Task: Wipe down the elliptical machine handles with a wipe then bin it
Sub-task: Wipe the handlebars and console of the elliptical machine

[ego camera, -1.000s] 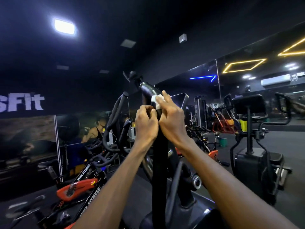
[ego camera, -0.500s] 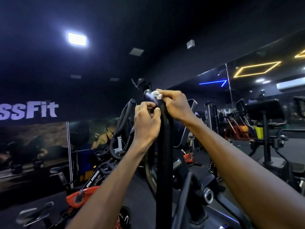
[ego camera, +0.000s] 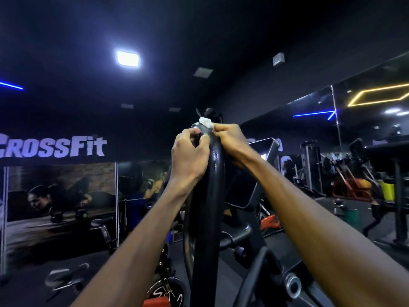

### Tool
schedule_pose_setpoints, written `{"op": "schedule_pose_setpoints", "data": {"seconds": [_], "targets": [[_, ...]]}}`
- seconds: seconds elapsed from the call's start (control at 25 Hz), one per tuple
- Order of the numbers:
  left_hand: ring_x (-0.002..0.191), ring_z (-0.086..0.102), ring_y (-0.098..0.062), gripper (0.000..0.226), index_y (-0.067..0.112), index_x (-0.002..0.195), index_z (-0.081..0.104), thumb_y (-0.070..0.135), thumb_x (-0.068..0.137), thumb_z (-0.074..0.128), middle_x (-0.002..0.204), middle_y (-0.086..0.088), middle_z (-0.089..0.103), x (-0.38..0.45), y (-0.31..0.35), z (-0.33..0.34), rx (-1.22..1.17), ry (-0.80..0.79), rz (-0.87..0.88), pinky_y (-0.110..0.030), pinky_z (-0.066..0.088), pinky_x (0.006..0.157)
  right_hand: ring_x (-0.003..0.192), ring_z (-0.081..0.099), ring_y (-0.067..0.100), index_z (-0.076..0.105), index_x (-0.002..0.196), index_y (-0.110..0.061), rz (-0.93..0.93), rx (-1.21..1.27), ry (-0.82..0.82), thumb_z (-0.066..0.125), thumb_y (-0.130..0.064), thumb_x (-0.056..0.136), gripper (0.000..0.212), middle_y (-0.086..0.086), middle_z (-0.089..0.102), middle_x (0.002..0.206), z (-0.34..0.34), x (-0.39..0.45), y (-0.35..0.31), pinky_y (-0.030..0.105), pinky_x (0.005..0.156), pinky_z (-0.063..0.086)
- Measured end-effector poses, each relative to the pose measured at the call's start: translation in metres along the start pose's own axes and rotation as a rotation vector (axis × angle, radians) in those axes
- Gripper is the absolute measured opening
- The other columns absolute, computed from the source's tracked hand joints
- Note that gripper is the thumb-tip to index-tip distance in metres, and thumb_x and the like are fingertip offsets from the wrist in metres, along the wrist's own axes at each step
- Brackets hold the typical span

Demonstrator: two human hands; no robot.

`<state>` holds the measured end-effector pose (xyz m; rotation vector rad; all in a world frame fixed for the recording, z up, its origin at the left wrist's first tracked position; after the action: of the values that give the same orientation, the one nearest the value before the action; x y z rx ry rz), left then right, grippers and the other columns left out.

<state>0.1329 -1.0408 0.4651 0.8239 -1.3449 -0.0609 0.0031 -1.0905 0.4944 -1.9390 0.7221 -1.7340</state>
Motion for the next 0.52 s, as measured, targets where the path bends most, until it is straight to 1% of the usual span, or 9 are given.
{"op": "schedule_pose_setpoints", "data": {"seconds": [0.08, 0.12, 0.16, 0.2, 0.28, 0.32, 0.4, 0.44, 0.52], "targets": [[0.099, 0.061, -0.008, 0.029, 0.019, 0.116, 0.065, 0.03, 0.09, 0.059, 0.11, 0.006, 0.066, 0.003, -0.002, 0.001, 0.009, 0.001, -0.016, -0.019, 0.044, 0.083, 0.083, 0.07, 0.012, 0.081, 0.081, -0.024, -0.024, -0.03, -0.011, 0.066, -0.012, 0.082, 0.02, -0.004, 0.077, 0.087, 0.0, 0.008, 0.001, 0.038, 0.087, 0.057], [0.096, 0.061, -0.007, 0.027, 0.02, 0.113, 0.066, 0.031, 0.089, 0.06, 0.104, 0.008, 0.067, 0.006, -0.003, 0.001, 0.009, 0.004, -0.035, -0.019, 0.043, 0.08, 0.083, 0.069, 0.012, 0.081, 0.079, -0.022, -0.015, -0.022, -0.019, 0.064, -0.01, 0.077, 0.021, -0.002, 0.077, 0.086, 0.001, 0.014, 0.001, 0.039, 0.086, 0.056], [0.093, 0.062, -0.008, 0.024, 0.021, 0.109, 0.066, 0.032, 0.088, 0.06, 0.097, 0.01, 0.067, 0.009, -0.005, 0.002, 0.0, 0.007, -0.054, -0.021, 0.044, 0.077, 0.08, 0.067, 0.016, 0.08, 0.078, -0.018, 0.014, 0.018, -0.037, 0.062, -0.007, 0.075, 0.022, 0.003, 0.075, 0.085, 0.003, 0.018, 0.003, 0.039, 0.082, 0.055], [0.092, 0.064, -0.01, 0.022, 0.022, 0.105, 0.067, 0.033, 0.087, 0.06, 0.093, 0.011, 0.067, 0.012, -0.007, 0.002, -0.015, 0.009, -0.067, -0.024, 0.047, 0.078, 0.078, 0.063, 0.022, 0.08, 0.078, -0.014, 0.064, 0.086, -0.044, 0.061, -0.004, 0.077, 0.021, 0.009, 0.072, 0.082, 0.004, 0.017, 0.008, 0.04, 0.078, 0.051], [0.093, 0.066, -0.012, 0.024, 0.024, 0.101, 0.067, 0.037, 0.083, 0.06, 0.091, 0.011, 0.068, 0.015, -0.011, 0.005, -0.037, 0.006, -0.073, -0.033, 0.053, 0.086, 0.078, 0.057, 0.028, 0.078, 0.083, -0.007, 0.138, 0.206, -0.056, 0.059, -0.004, 0.084, 0.02, 0.017, 0.066, 0.081, 0.007, 0.011, 0.027, 0.042, 0.073, 0.044], [0.093, 0.066, -0.012, 0.027, 0.025, 0.101, 0.068, 0.04, 0.08, 0.059, 0.092, 0.011, 0.07, 0.015, -0.013, 0.006, -0.041, 0.003, -0.071, -0.037, 0.054, 0.089, 0.077, 0.057, 0.029, 0.078, 0.084, -0.006, 0.165, 0.271, -0.044, 0.058, -0.007, 0.088, 0.019, 0.018, 0.066, 0.082, 0.008, 0.007, 0.035, 0.042, 0.072, 0.045], [0.091, 0.067, -0.011, 0.031, 0.026, 0.099, 0.07, 0.043, 0.076, 0.057, 0.092, 0.01, 0.072, 0.014, -0.015, 0.005, -0.046, 0.004, -0.062, -0.04, 0.054, 0.091, 0.075, 0.058, 0.028, 0.075, 0.08, -0.001, 0.206, 0.342, 0.019, 0.062, -0.015, 0.09, 0.022, 0.018, 0.064, 0.08, 0.007, 0.005, 0.037, 0.041, 0.069, 0.048], [0.089, 0.067, -0.01, 0.032, 0.026, 0.097, 0.07, 0.044, 0.075, 0.057, 0.091, 0.01, 0.072, 0.013, -0.014, 0.005, -0.043, 0.001, -0.056, -0.041, 0.054, 0.091, 0.076, 0.056, 0.029, 0.071, 0.078, 0.001, 0.227, 0.37, 0.059, 0.064, -0.017, 0.089, 0.023, 0.018, 0.06, 0.079, 0.006, 0.005, 0.035, 0.042, 0.068, 0.046], [0.085, 0.065, -0.008, 0.033, 0.025, 0.097, 0.072, 0.044, 0.076, 0.056, 0.09, 0.01, 0.073, 0.012, -0.012, 0.005, -0.028, -0.005, -0.041, -0.041, 0.054, 0.091, 0.076, 0.053, 0.029, 0.066, 0.079, -0.001, 0.254, 0.428, 0.103, 0.065, -0.016, 0.089, 0.018, 0.017, 0.054, 0.079, 0.007, -0.003, 0.033, 0.043, 0.068, 0.044]]}}
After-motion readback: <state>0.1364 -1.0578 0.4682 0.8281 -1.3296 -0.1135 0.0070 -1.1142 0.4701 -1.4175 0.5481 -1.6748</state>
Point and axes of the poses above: each hand's wrist, its own x-axis towards the middle knuckle, its own z-axis out of the palm, y = z × x, the point moved 9 cm from there along x, towards the middle knuckle
